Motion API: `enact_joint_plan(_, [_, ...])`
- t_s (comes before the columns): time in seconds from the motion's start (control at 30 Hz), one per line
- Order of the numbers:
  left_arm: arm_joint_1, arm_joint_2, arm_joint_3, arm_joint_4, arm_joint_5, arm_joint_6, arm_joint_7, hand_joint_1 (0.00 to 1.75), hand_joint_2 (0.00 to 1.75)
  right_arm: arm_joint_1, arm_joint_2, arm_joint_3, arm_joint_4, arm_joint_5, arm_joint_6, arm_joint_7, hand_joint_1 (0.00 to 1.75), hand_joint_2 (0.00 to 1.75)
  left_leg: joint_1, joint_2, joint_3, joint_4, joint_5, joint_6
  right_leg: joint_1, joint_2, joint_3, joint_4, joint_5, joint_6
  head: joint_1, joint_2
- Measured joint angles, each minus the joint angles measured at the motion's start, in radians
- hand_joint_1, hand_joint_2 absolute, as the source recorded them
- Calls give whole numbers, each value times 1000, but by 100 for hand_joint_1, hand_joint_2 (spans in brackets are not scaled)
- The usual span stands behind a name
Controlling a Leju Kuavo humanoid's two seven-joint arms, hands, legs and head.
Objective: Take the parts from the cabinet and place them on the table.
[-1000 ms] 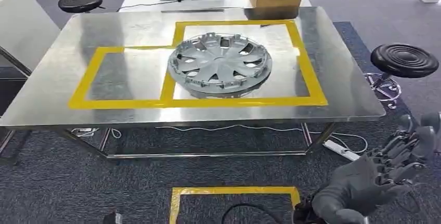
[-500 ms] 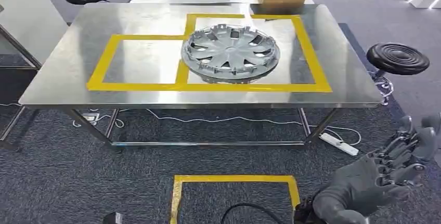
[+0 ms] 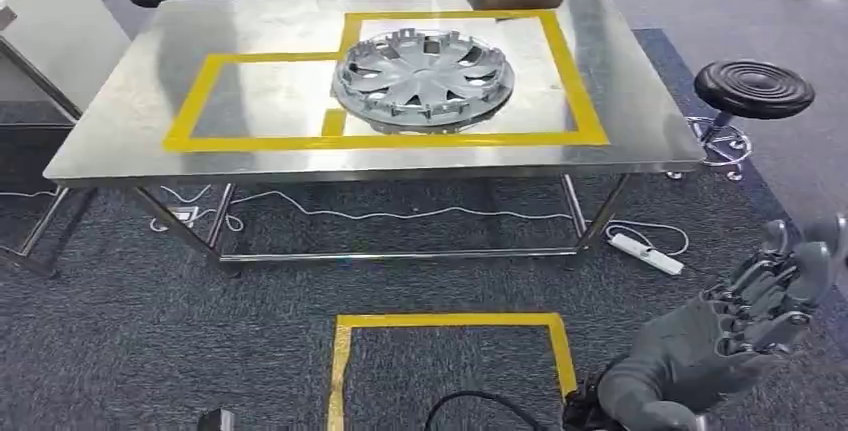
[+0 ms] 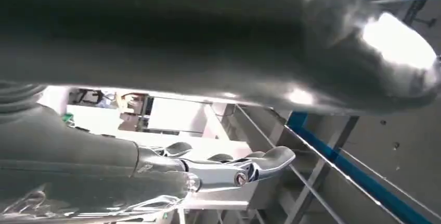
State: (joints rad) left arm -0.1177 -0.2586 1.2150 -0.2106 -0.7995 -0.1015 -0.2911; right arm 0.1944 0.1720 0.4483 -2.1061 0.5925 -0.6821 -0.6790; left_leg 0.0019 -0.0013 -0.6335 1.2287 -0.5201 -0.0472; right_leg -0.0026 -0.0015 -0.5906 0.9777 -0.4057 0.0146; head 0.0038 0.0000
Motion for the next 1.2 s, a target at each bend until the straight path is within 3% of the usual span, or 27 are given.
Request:
enact_joint_plan(0.03, [-1,0,0,0,0,-1,0,0,0,3,0,-3,0,-1,0,-1,0,0,1,0,51,-69,27,1,-1,0,-12,3,8,4,0,0])
enact_joint_plan(0.1, [-4,-1,0,0,3,-2,-4,0,0,14,2,-7,0,-4,0,-5,0,0,2,-1,182,-230,24,4,6,1,-30,12,18,13,-2,0])
enact_joint_plan(0.13, [-5,-2,0,0,4,-1,-7,0,0,19,3,-13,2,-9,0,-8,0,0,1,-2,193,-278,1,17,7,0,-38,18,27,18,1,0])
enact_joint_plan(0.23, [2,-5,0,0,4,11,-15,0,0,50,6,-33,15,-66,0,-12,0,0,-1,-2,173,-275,11,43,3,-1,-50,17,49,32,0,0])
enact_joint_plan(0.27, [3,-5,0,0,4,15,-18,0,0,59,9,-47,26,-93,0,-4,0,0,1,1,170,-275,18,53,1,0,-60,27,33,38,1,0])
enact_joint_plan(0.3, [2,-5,0,0,3,17,-22,0,0,68,13,-64,40,-118,0,2,0,0,1,1,166,-275,24,61,1,0,-76,71,-8,43,3,0])
enact_joint_plan(0.37, [1,-5,0,0,0,17,-24,0,0,78,21,-95,71,-154,0,47,0,0,-1,1,152,-275,36,67,1,0,-141,245,-100,51,4,0])
enact_joint_plan(0.4, [3,-5,0,0,-3,17,-24,0,175,80,26,-116,99,-178,0,88,0,0,-3,1,146,-275,41,67,1,0,-165,314,-128,52,3,0])
enact_joint_plan(0.43, [3,-5,0,0,-6,17,-24,0,175,81,29,-143,136,-201,0,123,0,0,-3,2,140,-274,45,67,1,0,-170,344,-137,51,3,0])
enact_joint_plan(0.47, [3,-5,0,0,-7,17,-24,0,175,84,31,-171,172,-241,0,138,0,0,-3,1,136,-274,50,67,1,0,-149,324,-123,49,4,0])
enact_joint_plan(0.5, [3,-5,0,0,-8,17,-24,0,175,82,33,-204,210,-275,0,138,0,0,-3,0,133,-274,53,65,1,0,-104,257,-93,46,4,0])
enact_joint_plan(0.57, [3,-5,0,0,-13,17,-24,0,175,72,38,-268,286,-314,2,157,0,0,-3,-1,132,-273,56,61,2,0,20,63,-23,37,5,0])
enact_joint_plan(0.6, [3,-6,0,0,-18,17,-24,0,175,61,41,-297,325,-321,3,174,0,0,-7,0,128,-272,56,57,4,0,46,16,-41,34,3,0])
enact_joint_plan(0.7, [-1,-8,-2,0,-35,14,-19,0,175,2,50,-438,541,-356,29,194,0,0,-6,1,117,-268,65,40,10,4,38,12,-34,24,2,0])
enact_joint_plan(0.77, [-2,-6,-7,0,-42,14,-18,0,175,-61,50,-557,740,-373,54,141,0,0,-5,0,113,-264,56,32,1,1,39,1,-24,9,4,0])
enact_joint_plan(0.83, [-3,-6,-8,0,-45,13,-18,0,175,-106,50,-643,893,-366,58,101,0,0,-5,0,65,-167,-10,20,-1,-1,32,1,-21,5,-7,0])
enact_joint_plan(0.9, [-1,-5,-9,0,-48,13,-18,0,175,-145,50,-707,1035,-342,63,122,0,0,-2,0,-18,2,-81,13,0,-2,24,1,-19,2,-6,0])
enact_joint_plan(0.93, [0,-5,-10,0,-50,13,-17,0,175,-167,49,-738,1111,-325,64,142,0,0,-2,0,-41,47,-85,12,0,-2,21,1,-17,2,-7,0])
enact_joint_plan(0.97, [1,-3,-10,0,-53,13,-14,0,175,-191,45,-772,1206,-305,63,160,0,0,-2,0,-38,37,-64,12,0,-1,21,2,-16,3,-7,0])
enact_joint_plan(1.0, [1,-2,-10,0,-58,12,-13,0,175,-207,38,-800,1283,-292,59,188,0,0,-2,0,-17,-9,-25,13,-1,-1,21,3,-16,3,-7,0])
enact_joint_plan(1.07, [0,0,-11,0,-63,10,-7,0,175,-232,21,-848,1426,-279,58,238,0,0,-2,0,64,-178,68,17,-2,-1,24,4,-17,7,-7,0])
enact_joint_plan(1.1, [0,-1,-12,0,-67,10,-6,0,175,-237,13,-869,1481,-277,61,247,0,0,-2,0,92,-239,79,19,1,-1,22,5,-18,12,-7,0])
enact_joint_plan(1.13, [-1,-1,-12,0,-69,10,-5,0,175,-243,6,-886,1529,-275,71,260,0,0,-2,0,100,-265,71,25,7,0,14,14,-18,17,-6,0])
enact_joint_plan(1.2, [1,0,-14,0,-70,10,-2,0,175,-251,-7,-906,1610,-255,98,303,0,0,-6,0,90,-258,70,38,6,-1,8,11,-11,27,-6,0])
